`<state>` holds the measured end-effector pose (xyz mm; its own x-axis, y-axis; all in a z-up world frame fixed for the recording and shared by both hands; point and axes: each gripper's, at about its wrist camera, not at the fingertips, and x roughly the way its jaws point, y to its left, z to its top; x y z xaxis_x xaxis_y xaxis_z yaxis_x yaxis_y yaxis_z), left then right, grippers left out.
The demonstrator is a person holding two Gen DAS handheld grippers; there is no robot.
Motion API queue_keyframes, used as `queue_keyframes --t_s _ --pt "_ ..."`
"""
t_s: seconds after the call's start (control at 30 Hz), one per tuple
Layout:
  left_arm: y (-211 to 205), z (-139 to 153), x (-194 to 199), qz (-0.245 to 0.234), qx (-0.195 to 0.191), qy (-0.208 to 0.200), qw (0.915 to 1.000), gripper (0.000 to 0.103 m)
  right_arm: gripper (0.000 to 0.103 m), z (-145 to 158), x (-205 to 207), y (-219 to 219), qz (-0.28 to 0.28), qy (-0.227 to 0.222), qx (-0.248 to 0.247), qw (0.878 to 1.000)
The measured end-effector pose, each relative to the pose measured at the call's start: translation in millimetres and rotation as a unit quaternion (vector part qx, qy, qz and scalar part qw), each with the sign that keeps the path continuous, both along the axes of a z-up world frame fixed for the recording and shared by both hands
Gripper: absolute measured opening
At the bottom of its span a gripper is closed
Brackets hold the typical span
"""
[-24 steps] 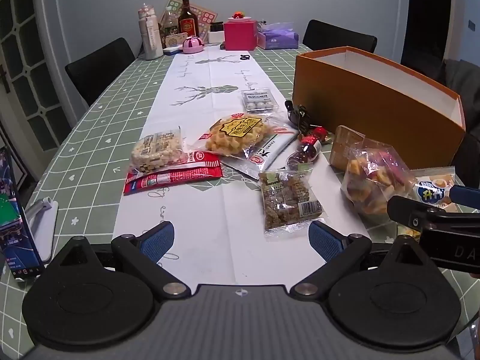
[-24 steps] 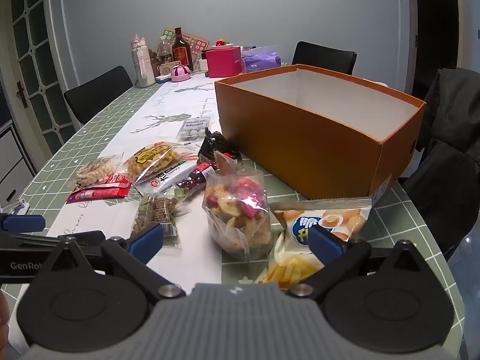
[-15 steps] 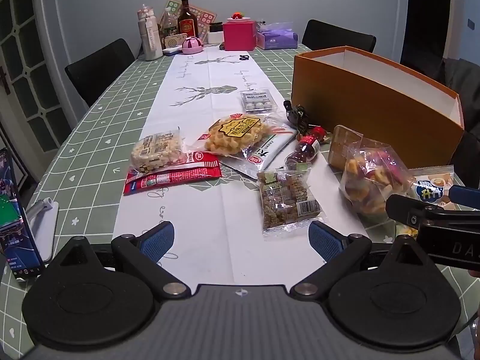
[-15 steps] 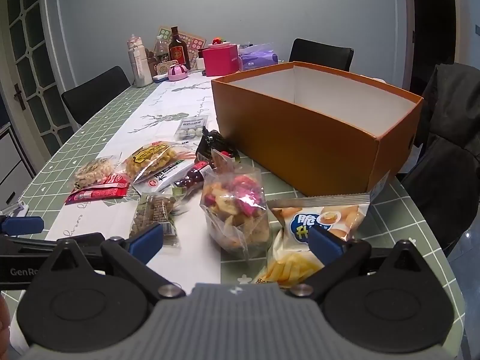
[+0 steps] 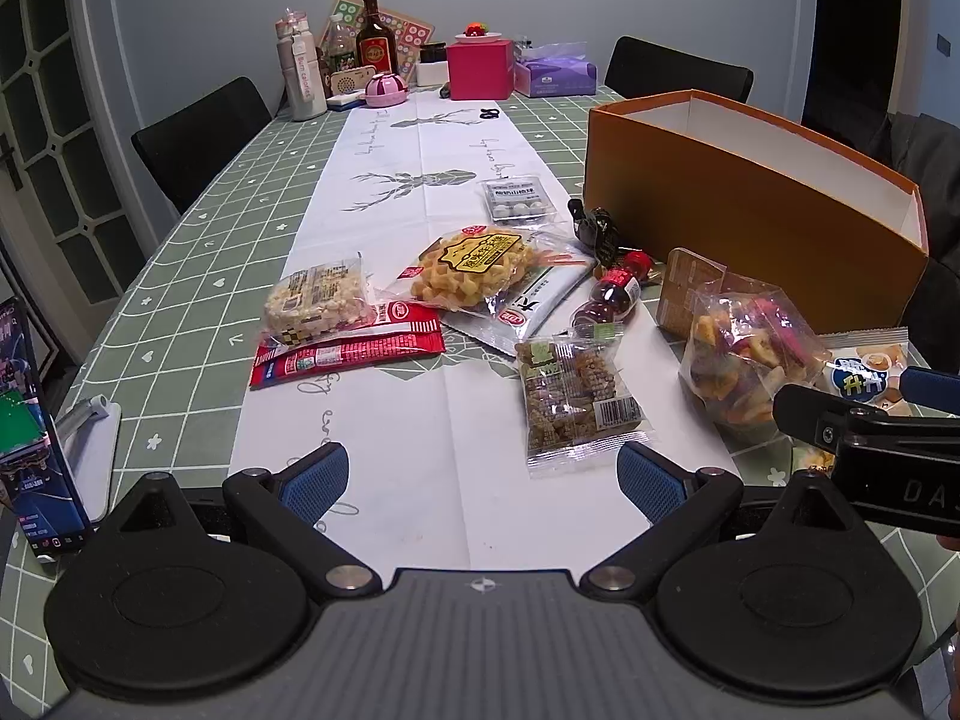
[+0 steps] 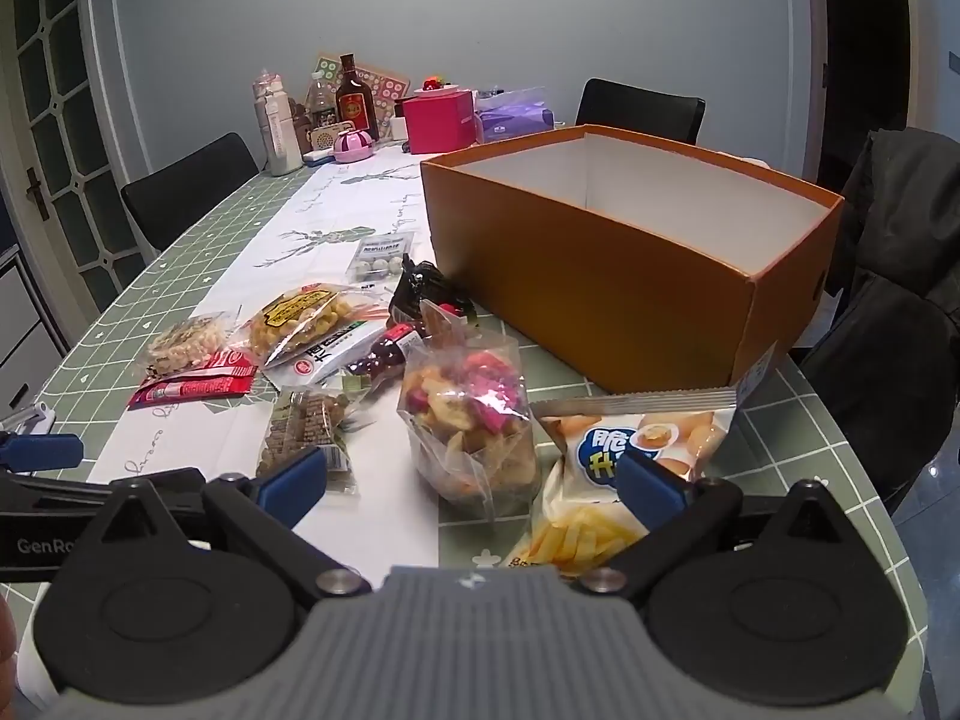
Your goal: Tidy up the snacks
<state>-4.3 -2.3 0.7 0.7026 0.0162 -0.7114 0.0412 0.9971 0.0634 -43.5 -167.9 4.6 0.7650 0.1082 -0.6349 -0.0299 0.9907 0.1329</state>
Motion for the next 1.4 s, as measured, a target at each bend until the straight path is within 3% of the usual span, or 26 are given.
queue_keyframes --t_s 1.4 --pt "-3.7 3.9 -0.8 -0.001 0.009 0.003 1.0000 0.103 0.100 2.8 1.6 -3.7 -0.009 -0.002 -0.003 1.000"
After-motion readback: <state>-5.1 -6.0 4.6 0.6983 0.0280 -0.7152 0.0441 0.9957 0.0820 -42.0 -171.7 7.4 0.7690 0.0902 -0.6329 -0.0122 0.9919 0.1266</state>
